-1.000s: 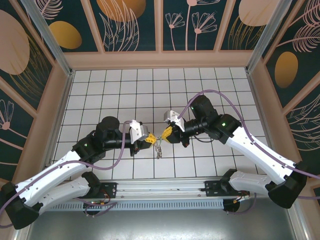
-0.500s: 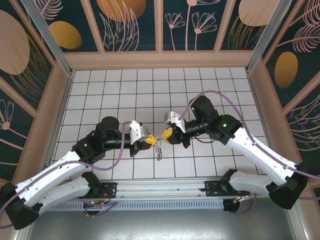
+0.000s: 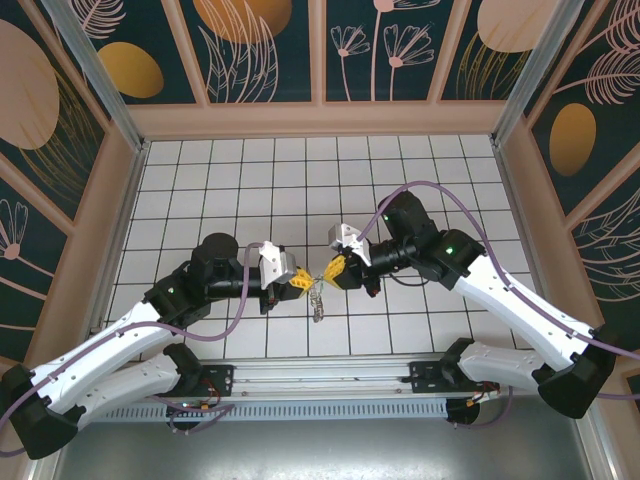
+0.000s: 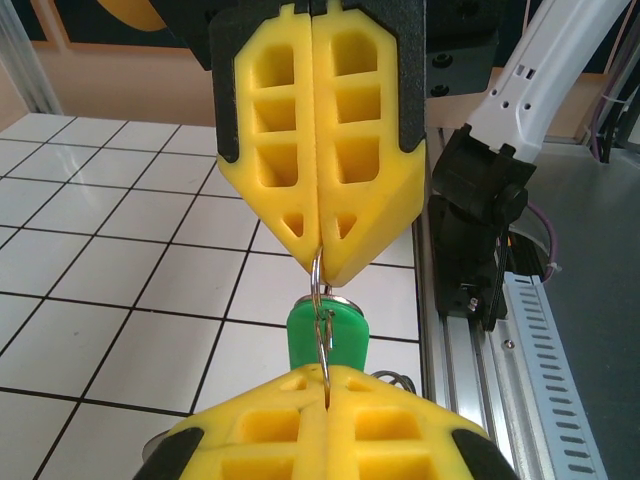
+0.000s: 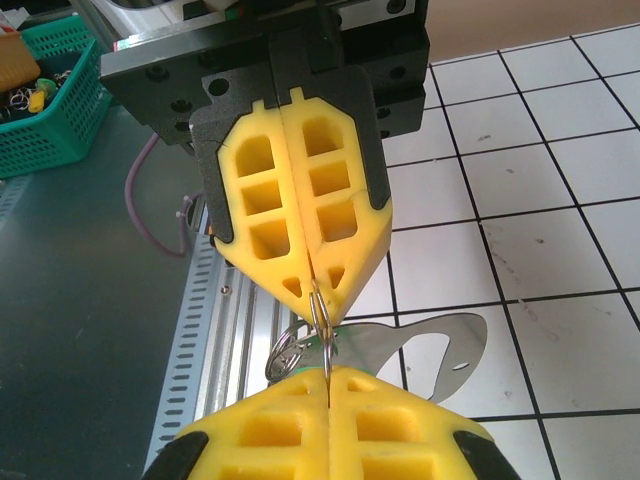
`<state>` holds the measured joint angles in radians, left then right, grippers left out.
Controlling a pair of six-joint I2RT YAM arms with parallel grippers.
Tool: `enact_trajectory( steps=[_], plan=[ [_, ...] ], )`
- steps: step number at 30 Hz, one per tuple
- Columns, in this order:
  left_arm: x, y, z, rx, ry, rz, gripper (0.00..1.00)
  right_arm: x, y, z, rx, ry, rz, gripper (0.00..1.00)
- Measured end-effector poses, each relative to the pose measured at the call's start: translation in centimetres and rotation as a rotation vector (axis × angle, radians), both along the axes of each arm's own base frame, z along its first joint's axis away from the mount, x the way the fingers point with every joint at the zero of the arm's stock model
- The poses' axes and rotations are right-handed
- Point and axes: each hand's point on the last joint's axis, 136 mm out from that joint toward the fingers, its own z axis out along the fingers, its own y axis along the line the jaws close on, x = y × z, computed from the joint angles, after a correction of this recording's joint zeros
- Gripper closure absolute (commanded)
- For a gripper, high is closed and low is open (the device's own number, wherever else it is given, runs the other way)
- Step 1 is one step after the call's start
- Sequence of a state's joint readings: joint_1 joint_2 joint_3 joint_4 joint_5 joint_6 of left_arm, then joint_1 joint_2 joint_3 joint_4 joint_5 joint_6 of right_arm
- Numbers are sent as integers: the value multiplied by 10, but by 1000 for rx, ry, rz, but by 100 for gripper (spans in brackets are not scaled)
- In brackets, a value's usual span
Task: Put the keys on the keyring
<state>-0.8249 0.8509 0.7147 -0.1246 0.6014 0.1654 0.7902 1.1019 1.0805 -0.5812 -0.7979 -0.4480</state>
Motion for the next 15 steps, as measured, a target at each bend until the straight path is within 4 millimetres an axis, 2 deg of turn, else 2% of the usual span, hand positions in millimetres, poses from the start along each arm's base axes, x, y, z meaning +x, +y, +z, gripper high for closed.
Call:
enact_trajectory(
  steps=[15],
  plan=[
    [-4, -1, 1, -4, 6, -20, 100, -7, 3, 1, 6, -14, 35, 100]
  ],
)
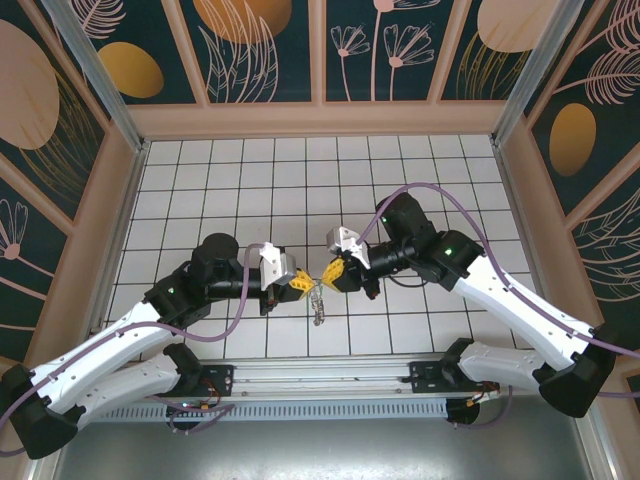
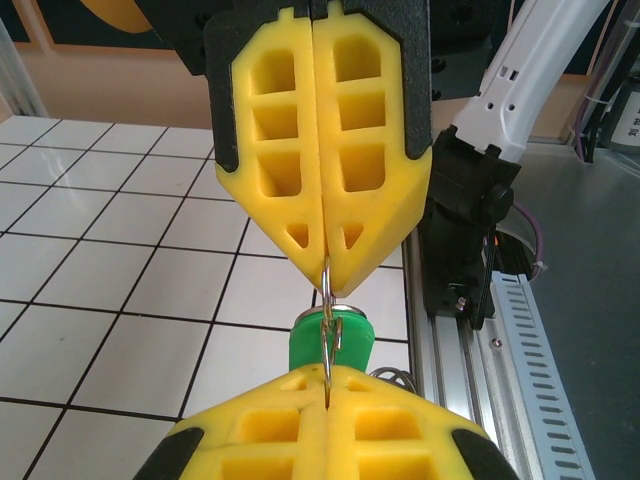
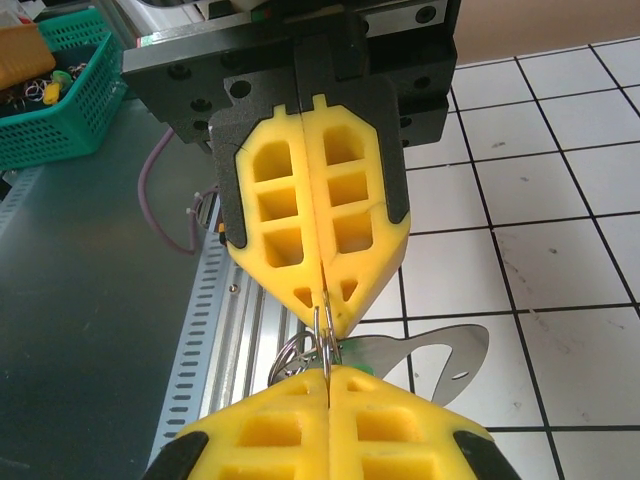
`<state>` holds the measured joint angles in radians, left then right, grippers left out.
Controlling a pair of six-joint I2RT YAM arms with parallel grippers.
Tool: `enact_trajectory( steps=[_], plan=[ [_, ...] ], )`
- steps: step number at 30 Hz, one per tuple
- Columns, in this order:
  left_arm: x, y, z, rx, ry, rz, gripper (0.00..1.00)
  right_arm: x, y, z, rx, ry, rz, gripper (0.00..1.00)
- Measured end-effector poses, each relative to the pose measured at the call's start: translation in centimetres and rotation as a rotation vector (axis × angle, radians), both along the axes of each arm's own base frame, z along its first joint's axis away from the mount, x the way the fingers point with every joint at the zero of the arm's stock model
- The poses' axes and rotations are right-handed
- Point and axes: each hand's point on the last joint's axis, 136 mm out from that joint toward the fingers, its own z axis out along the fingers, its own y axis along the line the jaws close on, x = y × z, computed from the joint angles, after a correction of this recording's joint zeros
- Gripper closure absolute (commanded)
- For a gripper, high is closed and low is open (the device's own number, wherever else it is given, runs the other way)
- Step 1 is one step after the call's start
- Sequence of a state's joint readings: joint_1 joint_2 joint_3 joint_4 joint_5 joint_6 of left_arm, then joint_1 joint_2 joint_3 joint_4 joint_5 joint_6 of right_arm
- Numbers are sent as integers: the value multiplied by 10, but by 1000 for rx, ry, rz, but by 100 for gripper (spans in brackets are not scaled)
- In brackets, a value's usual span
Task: Put the keys on the keyring
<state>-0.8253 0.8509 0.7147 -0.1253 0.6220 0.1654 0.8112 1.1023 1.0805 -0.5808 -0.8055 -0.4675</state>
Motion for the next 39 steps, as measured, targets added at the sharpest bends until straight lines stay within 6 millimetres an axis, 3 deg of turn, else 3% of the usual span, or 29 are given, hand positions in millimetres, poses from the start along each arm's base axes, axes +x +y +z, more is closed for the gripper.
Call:
enact_trajectory(
  steps=[39],
  plan=[
    [-7, 0, -14, 44, 58, -33, 100, -12, 11, -7, -35, -91, 45, 100]
  ],
)
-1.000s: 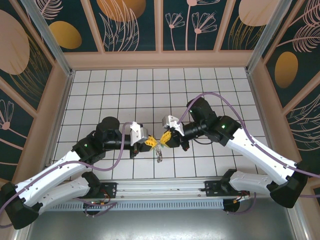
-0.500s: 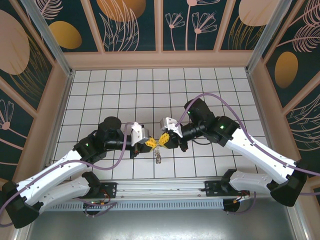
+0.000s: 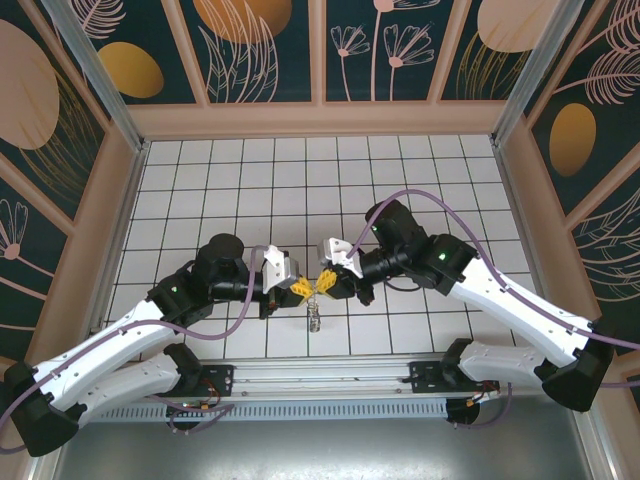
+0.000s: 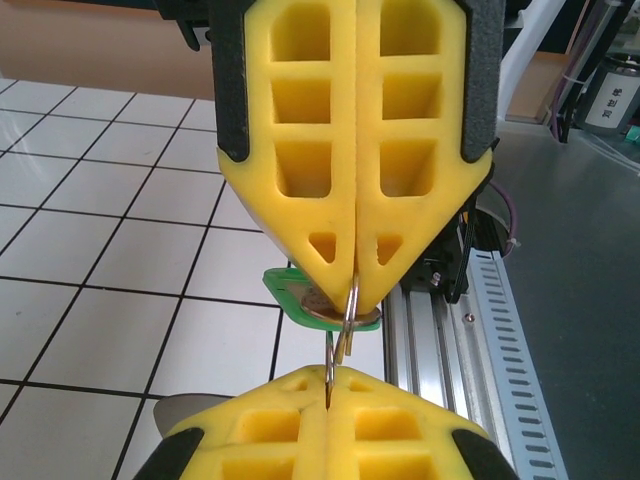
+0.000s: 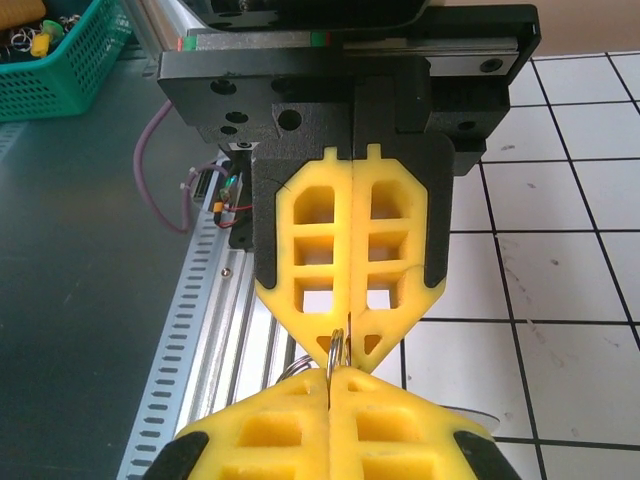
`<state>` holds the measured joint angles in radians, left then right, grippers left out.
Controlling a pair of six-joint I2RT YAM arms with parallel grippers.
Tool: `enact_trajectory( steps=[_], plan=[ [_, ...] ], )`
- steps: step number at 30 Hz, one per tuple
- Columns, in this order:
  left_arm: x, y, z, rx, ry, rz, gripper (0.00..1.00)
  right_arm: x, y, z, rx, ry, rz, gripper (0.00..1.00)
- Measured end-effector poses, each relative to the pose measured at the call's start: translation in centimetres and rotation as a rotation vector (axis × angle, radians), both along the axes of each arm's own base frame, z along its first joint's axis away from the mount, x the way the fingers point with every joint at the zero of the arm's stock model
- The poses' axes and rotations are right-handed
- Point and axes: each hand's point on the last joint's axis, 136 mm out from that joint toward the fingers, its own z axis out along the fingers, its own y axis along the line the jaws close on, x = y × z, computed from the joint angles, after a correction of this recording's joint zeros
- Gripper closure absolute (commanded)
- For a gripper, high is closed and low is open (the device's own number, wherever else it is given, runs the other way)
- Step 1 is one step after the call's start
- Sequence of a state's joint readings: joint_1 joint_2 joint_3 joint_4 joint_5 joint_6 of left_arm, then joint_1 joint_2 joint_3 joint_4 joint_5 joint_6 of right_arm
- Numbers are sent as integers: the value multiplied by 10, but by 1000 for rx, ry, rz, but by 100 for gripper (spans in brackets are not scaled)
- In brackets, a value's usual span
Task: Put the keys on the keyring
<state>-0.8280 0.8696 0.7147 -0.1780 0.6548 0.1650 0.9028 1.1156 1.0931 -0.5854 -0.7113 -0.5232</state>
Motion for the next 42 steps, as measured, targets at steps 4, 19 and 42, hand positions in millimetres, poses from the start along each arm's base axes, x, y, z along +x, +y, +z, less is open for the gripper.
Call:
enact_trajectory(
  steps=[4, 19, 42],
  plan=[
    [0, 0, -1, 3, 2, 0, 100, 0, -1, -3, -14, -3, -6, 100],
    [-2, 1, -4, 16, 18, -5, 100, -3, 2, -9, -70, -2, 7, 100],
    [-3, 1, -7, 24, 41, -7, 100, -6, 5, -13, -119, -123, -13, 100]
  ],
)
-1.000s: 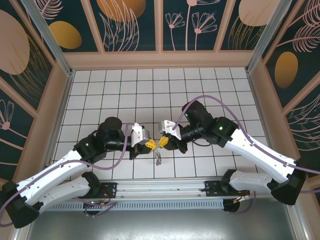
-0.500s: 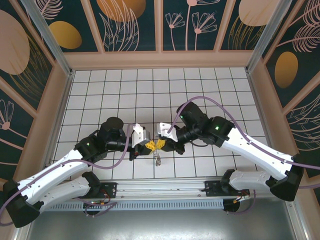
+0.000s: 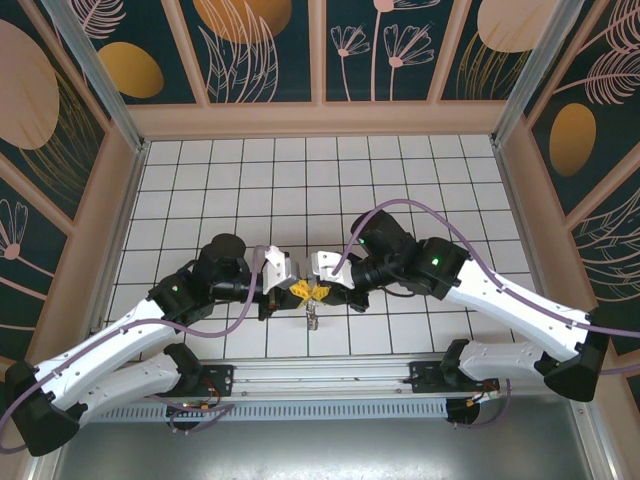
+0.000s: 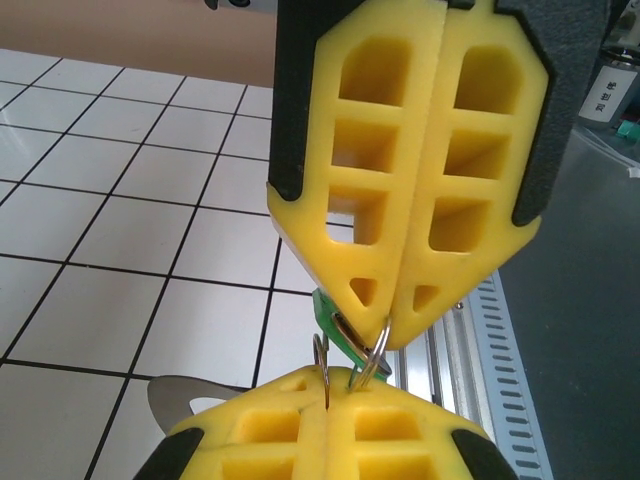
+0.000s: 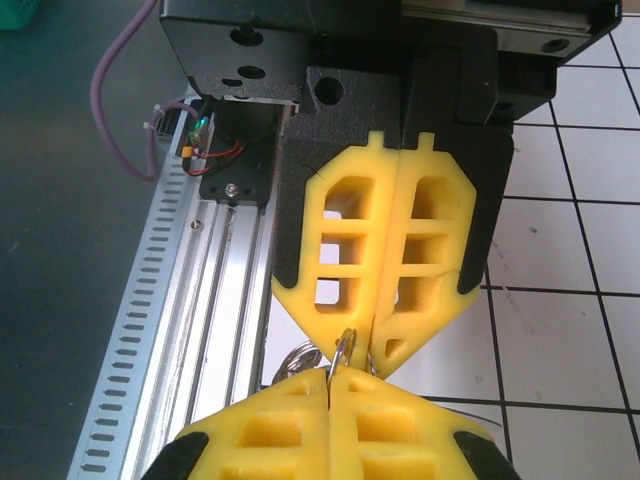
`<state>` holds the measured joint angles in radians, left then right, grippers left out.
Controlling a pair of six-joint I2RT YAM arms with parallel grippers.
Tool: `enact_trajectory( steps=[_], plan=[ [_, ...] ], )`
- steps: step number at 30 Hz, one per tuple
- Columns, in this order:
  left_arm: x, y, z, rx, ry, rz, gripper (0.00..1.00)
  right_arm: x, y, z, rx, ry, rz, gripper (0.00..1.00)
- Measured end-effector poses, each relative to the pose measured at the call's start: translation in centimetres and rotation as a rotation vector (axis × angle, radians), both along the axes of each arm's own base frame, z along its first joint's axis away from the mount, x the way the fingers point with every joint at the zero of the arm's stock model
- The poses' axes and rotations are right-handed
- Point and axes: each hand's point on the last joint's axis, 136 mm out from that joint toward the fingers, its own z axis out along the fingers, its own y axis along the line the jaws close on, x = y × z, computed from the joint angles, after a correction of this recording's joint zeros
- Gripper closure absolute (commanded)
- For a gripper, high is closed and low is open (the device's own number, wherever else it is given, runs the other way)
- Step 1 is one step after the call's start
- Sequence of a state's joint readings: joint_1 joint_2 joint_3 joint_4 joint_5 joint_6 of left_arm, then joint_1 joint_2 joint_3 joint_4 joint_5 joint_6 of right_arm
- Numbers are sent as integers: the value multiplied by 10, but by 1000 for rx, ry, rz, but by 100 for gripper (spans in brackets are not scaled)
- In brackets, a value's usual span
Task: Put the keys on the keyring
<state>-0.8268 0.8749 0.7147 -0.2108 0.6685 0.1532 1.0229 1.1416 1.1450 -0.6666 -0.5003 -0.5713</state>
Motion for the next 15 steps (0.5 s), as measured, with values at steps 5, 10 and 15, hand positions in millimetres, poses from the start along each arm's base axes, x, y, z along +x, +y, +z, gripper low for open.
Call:
enact_trajectory(
  steps=[5, 10, 15],
  plan=[
    [1, 0, 0, 0, -2, 3, 100, 3, -1, -1, -7, -20, -18, 100],
    [1, 0, 0, 0, -3, 5, 100, 5, -2, -1, -13, -30, -29, 100],
    [1, 0, 1, -2, -6, 7, 100, 7, -7, -6, -27, -45, -48, 100]
  ],
)
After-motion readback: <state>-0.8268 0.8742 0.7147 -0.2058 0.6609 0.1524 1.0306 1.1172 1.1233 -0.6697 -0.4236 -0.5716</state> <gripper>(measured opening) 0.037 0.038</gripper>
